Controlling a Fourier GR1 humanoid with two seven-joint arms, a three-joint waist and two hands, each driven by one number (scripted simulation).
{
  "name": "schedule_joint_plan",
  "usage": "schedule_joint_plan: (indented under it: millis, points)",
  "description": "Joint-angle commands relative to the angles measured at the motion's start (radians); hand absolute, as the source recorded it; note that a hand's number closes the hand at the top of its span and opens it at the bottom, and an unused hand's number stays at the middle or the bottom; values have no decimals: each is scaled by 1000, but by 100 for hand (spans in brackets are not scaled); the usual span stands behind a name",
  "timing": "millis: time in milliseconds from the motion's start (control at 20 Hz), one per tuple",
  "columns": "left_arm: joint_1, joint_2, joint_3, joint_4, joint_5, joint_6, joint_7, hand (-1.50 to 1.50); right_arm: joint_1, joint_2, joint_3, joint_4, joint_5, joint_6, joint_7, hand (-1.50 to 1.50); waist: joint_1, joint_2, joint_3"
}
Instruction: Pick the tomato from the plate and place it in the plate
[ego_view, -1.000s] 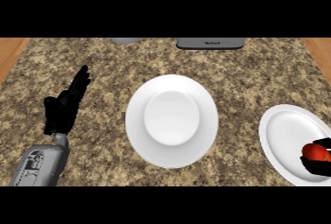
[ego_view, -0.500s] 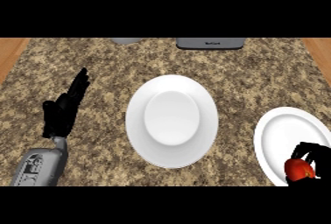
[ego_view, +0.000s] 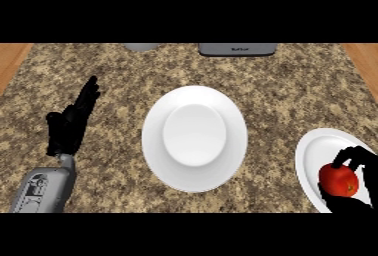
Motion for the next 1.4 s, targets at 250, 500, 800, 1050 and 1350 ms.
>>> schedule_joint_plan:
  millis: [250,500,800,1050,1350]
  points:
    - [7,-1,-4,-26,-4,-15,16,0,-85,40,78,-299,-13,54,-6,150,14,2,0]
    - [-13,-18,-11,30,-33,-4,-25,0,-303,157,205,-286,-13,211,196,150,20,5,-1]
    - [-49,-52,-28,-40,-44,24,67,0,-522,370,330,25,96,159,252,150,27,6,0]
    - [6,-35,-13,-3,-32,-18,-2,0,-646,477,307,333,106,82,159,150,28,7,1]
    - [-58,-20,19,75,-24,-35,-46,0,-756,498,402,581,241,51,247,150,28,12,0]
